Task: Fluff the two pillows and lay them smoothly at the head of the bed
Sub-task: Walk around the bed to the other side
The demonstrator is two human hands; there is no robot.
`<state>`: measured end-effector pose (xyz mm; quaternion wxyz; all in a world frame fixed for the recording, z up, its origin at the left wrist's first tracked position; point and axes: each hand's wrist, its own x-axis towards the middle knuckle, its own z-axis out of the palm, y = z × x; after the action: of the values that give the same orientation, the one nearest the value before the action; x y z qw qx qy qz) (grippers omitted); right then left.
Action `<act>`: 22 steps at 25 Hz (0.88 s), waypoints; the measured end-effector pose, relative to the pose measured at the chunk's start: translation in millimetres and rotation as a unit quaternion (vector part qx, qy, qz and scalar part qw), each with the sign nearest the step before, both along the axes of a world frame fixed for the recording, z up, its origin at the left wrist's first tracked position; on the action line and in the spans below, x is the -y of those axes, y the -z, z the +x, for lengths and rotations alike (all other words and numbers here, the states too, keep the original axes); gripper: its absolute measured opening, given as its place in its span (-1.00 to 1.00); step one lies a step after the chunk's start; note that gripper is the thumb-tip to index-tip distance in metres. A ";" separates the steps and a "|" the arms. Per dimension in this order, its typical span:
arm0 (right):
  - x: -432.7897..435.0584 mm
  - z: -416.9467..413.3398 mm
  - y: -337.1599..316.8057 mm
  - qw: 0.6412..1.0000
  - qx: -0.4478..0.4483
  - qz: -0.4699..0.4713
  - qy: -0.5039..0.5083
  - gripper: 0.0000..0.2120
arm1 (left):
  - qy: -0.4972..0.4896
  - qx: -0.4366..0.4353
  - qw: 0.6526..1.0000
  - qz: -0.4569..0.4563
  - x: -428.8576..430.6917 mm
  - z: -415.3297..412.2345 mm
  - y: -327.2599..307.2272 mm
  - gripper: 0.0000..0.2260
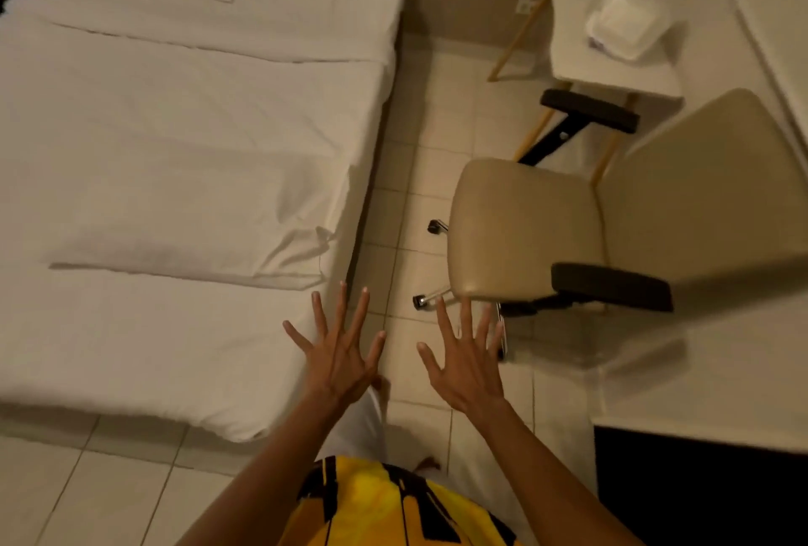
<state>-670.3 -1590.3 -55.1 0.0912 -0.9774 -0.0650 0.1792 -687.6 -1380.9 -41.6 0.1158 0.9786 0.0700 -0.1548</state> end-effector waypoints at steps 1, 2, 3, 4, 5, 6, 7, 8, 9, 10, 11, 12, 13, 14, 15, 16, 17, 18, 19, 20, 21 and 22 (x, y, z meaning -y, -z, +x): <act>-4.3 20.0 1.2 1.000 0.006 -0.001 -0.015 -0.26 | -0.014 -0.001 1.000 0.009 -0.4 14.8 0.9 -0.35; -8.9 39.5 3.1 1.000 0.011 0.003 -0.028 -0.26 | -0.025 -0.006 1.000 0.006 -1.9 30.0 3.1 -0.34; -14.8 62.6 4.3 0.999 0.013 0.004 -0.046 -0.27 | -0.035 -0.012 0.999 0.002 -5.6 48.3 6.1 -0.34; -19.9 82.3 4.7 0.998 0.007 0.009 -0.058 -0.27 | -0.045 -0.010 0.999 -0.008 -11.3 63.8 10.1 -0.33; -25.9 102.4 5.0 0.998 0.007 0.003 -0.069 -0.28 | -0.052 -0.005 0.999 -0.005 -17.5 80.7 12.3 -0.33; -33.4 124.9 6.9 0.997 0.009 0.006 -0.079 -0.28 | -0.065 0.001 0.998 -0.007 -25.7 100.0 14.8 -0.33; -40.6 145.3 7.3 0.996 0.009 0.009 -0.087 -0.28 | -0.088 0.008 0.996 -0.021 -34.7 118.1 17.6 -0.33; -48.1 167.1 6.3 0.994 0.007 0.010 -0.105 -0.28 | -0.106 0.010 0.994 -0.027 -44.1 136.0 18.7 -0.32; -56.3 187.0 4.8 0.994 0.002 0.011 -0.113 -0.28 | -0.118 0.011 0.993 -0.030 -54.9 150.0 20.6 -0.30; -66.6 207.1 2.5 0.993 0.010 0.002 -0.121 -0.28 | -0.121 0.015 0.992 -0.016 -65.2 163.7 20.1 -0.30; -78.2 231.8 1.1 0.992 0.015 0.001 -0.126 -0.29 | -0.134 0.022 0.991 -0.004 -77.4 179.9 18.4 -0.29; -88.7 252.3 0.8 0.992 0.014 0.007 -0.126 -0.29 | -0.153 0.024 0.988 -0.010 -88.6 191.8 17.8 -0.30; -101.0 272.0 -4.4 0.990 0.010 0.008 -0.141 -0.29 | -0.173 0.021 0.985 -0.016 -100.2 203.2 13.3 -0.31; -111.3 292.4 -8.0 0.988 0.010 0.009 -0.153 -0.28 | -0.194 0.025 0.980 -0.025 -110.4 212.3 12.2 -0.32; -119.7 312.2 -9.0 0.986 0.016 0.006 -0.168 -0.28 | -0.211 0.031 0.977 -0.024 -117.5 219.4 12.7 -0.33; -129.5 334.4 -9.9 0.983 0.018 0.005 -0.180 -0.28 | -0.233 0.032 0.972 -0.024 -125.9 228.4 12.9 -0.33; -139.3 354.1 -9.0 0.982 0.019 0.007 -0.190 -0.28 | -0.256 0.031 0.966 -0.027 -134.0 235.3 15.0 -0.34; -152.4 372.3 -8.9 0.978 0.018 0.008 -0.209 -0.27 | -0.285 0.025 0.958 -0.026 -142.1 241.4 16.1 -0.35; -163.9 386.1 -8.3 0.973 0.016 0.009 -0.228 -0.27 | -0.309 0.020 0.951 -0.022 -147.7 245.4 17.7 -0.35; -175.4 399.1 -6.1 0.969 0.017 0.009 -0.245 -0.27 | -0.329 0.019 0.944 -0.016 -152.0 249.9 20.7 -0.36; -188.5 413.6 -4.4 0.964 0.014 0.011 -0.264 -0.26 | -0.349 0.016 0.937 -0.010 -156.6 256.5 22.6 -0.36; -200.1 428.1 -2.3 0.959 0.011 0.014 -0.281 -0.26 | -0.369 0.015 0.929 -0.010 -160.4 264.2 22.9 -0.36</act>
<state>-242.2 -1390.2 -52.8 0.0498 -0.9202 -0.3407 0.1863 -423.5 -1220.5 -64.5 0.1759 0.8846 0.4230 -0.0869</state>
